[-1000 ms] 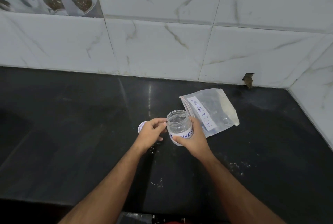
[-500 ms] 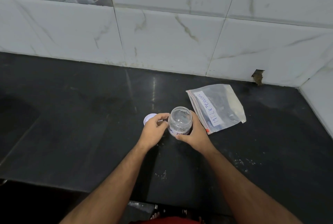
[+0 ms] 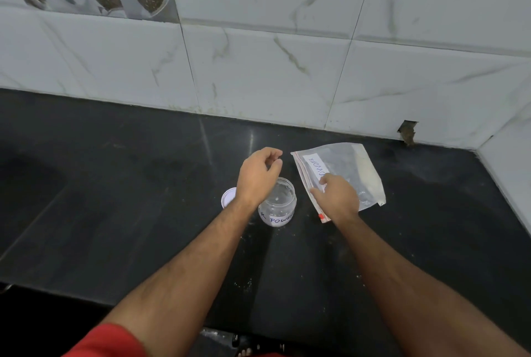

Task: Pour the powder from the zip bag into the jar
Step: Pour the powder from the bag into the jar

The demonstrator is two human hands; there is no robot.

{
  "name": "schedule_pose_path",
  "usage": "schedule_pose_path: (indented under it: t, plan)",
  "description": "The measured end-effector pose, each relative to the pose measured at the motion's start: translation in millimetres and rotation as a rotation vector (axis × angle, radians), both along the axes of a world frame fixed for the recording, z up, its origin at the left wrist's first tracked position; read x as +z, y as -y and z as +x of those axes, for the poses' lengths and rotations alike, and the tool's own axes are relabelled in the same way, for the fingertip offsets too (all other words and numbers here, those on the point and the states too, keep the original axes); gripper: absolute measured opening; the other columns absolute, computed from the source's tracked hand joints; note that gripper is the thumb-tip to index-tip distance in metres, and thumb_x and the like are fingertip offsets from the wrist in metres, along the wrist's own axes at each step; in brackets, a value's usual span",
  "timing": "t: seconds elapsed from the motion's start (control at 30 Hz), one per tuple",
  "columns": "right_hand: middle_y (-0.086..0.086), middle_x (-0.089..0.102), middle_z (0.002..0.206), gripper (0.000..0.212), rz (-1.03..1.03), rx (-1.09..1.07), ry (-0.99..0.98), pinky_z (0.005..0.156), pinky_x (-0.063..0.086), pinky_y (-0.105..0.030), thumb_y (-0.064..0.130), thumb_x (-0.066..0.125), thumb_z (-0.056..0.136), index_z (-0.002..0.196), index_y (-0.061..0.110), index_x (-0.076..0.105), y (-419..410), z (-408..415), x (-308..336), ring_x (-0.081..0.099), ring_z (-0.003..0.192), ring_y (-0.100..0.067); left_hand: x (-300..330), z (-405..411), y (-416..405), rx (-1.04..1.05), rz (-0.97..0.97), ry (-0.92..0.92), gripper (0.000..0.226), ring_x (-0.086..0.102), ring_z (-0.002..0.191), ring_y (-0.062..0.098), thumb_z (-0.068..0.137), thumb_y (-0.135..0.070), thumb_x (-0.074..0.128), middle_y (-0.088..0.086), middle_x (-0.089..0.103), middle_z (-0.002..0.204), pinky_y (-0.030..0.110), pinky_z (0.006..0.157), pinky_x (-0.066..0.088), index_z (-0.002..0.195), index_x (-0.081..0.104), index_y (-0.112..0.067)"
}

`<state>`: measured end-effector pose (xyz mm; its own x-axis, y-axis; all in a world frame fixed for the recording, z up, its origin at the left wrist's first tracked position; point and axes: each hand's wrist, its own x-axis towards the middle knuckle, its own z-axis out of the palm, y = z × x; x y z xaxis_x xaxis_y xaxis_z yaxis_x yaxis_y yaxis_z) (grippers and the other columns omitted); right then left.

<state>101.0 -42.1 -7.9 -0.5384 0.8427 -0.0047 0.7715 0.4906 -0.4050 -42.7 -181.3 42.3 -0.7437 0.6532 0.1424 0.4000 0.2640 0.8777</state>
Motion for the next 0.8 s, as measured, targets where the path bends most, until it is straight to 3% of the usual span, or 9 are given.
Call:
schedule_pose_path:
  t: [0.17,0.4,0.5,0.67,0.8]
  plan:
    - [-0.008,0.060,0.124,0.072,0.133,0.081,0.244,0.081,0.051,-0.038,0.067,0.066,0.079,0.132,0.021,0.048,-11.2,-22.6,-5.0,0.062,0.109,-0.030,8.6,1.6,-10.2,0.024,-0.093,-0.027,0.025,0.067,0.093,0.005,0.092,-0.025,0.057,-0.013,0.071,0.102,0.026,0.086,0.054,0.113,0.070,-0.021]
    - [-0.006,0.068,0.115,0.039,0.224,0.143,0.347,0.081,0.048,-0.036,0.030,0.060,0.088,0.125,0.022,0.049,-16.3,-23.1,-2.6,0.067,0.101,-0.028,14.1,9.0,-18.0,0.061,-0.121,-0.039,0.025,0.064,0.092,0.005,0.093,-0.025,0.057,-0.011,0.071,0.103,0.021,0.083,0.049,0.113,0.071,-0.020]
    - [-0.006,0.071,0.111,0.028,0.214,0.146,0.271,0.079,0.049,-0.034,0.023,0.052,0.094,0.122,0.021,0.056,-24.9,-17.7,7.7,0.068,0.099,-0.028,20.9,18.7,-30.8,0.039,-0.117,-0.054,0.023,0.064,0.093,0.005,0.095,-0.025,0.057,-0.011,0.070,0.101,0.019,0.082,0.048,0.113,0.070,-0.020]
    - [-0.011,0.071,0.107,0.027,0.110,0.020,0.037,0.071,0.045,-0.032,0.029,0.051,0.096,0.113,0.014,0.065,-47.8,6.0,44.5,0.067,0.098,-0.033,33.9,39.9,-63.1,0.033,-0.079,-0.053,0.020,0.063,0.085,0.003,0.094,-0.024,0.058,-0.012,0.068,0.095,0.019,0.079,0.046,0.109,0.070,-0.020]
    - [-0.006,0.073,0.093,0.020,0.004,-0.120,-0.229,0.061,0.044,-0.027,0.022,0.055,0.085,0.095,0.016,0.072,-67.4,40.2,78.4,0.062,0.076,-0.026,40.8,62.7,-90.1,0.071,-0.080,-0.046,0.024,0.066,0.091,0.013,0.092,-0.029,0.059,-0.010,0.068,0.093,0.026,0.084,0.050,0.112,0.068,-0.019]
